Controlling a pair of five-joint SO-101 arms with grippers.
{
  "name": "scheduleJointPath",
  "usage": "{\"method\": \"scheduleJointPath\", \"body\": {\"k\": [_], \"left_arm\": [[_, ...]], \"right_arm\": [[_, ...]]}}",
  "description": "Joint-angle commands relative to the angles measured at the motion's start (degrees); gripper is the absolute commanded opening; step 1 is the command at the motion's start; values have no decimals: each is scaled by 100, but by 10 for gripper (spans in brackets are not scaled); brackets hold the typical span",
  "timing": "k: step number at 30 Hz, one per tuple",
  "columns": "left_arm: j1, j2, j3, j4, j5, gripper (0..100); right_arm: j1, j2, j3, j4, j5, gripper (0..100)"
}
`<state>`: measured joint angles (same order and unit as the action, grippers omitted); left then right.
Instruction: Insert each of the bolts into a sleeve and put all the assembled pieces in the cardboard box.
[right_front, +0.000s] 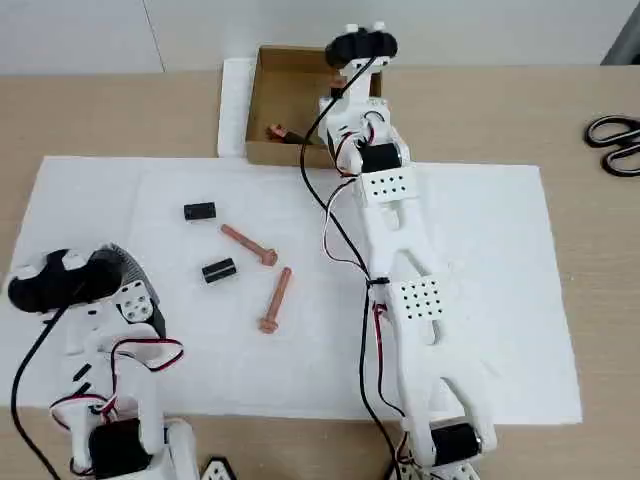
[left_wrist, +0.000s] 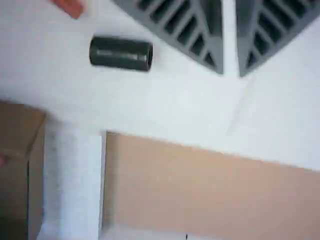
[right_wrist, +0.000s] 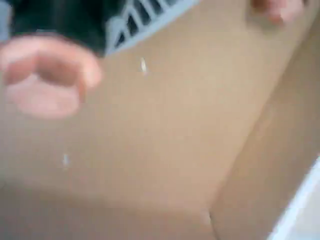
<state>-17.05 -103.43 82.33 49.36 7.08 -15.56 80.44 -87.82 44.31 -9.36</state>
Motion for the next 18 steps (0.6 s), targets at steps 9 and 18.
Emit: {"method": "scheduleJointPath", "body": {"k": [9, 18], "left_arm": [[9, -70, 690, 44, 0, 6], [-35, -70, 716, 589, -26, 6]], "right_arm": [[-435, -171, -905, 1385, -26, 230], [-734, -1974, -844, 4013, -18, 229]]}}
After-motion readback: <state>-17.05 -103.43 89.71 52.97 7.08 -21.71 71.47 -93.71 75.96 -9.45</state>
